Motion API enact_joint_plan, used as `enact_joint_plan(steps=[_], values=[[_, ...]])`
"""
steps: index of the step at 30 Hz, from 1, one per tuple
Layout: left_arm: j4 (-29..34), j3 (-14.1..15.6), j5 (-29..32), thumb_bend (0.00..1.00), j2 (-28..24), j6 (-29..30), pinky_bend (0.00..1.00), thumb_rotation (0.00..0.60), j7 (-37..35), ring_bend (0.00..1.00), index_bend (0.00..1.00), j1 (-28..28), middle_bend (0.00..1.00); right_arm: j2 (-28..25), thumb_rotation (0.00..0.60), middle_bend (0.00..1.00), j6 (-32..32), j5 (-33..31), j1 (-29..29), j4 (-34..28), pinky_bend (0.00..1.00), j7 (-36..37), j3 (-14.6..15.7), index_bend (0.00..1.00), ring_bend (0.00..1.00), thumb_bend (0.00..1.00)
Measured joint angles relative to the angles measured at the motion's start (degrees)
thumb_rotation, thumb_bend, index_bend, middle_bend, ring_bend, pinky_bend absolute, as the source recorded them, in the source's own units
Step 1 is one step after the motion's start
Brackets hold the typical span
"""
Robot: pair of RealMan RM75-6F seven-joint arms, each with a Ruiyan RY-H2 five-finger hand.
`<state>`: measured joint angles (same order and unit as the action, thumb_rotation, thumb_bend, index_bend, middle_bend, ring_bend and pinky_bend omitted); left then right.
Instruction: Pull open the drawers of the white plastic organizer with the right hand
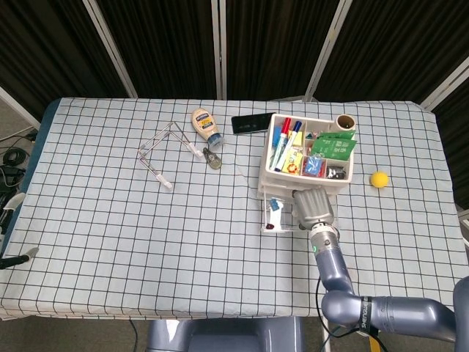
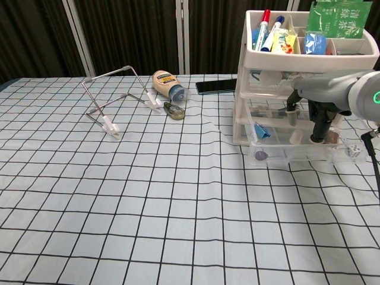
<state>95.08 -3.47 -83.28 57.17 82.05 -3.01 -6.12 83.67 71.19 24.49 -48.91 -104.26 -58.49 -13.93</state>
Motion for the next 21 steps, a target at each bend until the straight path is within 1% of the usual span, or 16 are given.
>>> enact_joint_plan(steps=[15, 21], values=[[-0.1, -0.1, 0.9, 0.03, 0.0, -0.6, 0.00, 0.600, -0.2, 0.00, 0.00, -0.2, 0.00, 1.6, 0.600, 1.00, -1.5, 2.0, -0.8, 3.9, 0.82, 4.3, 1.4, 0.48, 1.00, 0.15], [-0.3, -0.1, 1.1, 0.03, 0.0, -1.0, 0.00, 0.600, -0.3, 0.00, 0.00, -0.4, 0.00, 2.4, 0.600, 1.00, -1.7, 2.3, -1.2, 5.4, 0.82, 5.0, 1.8, 0.50, 1.00, 0.15]])
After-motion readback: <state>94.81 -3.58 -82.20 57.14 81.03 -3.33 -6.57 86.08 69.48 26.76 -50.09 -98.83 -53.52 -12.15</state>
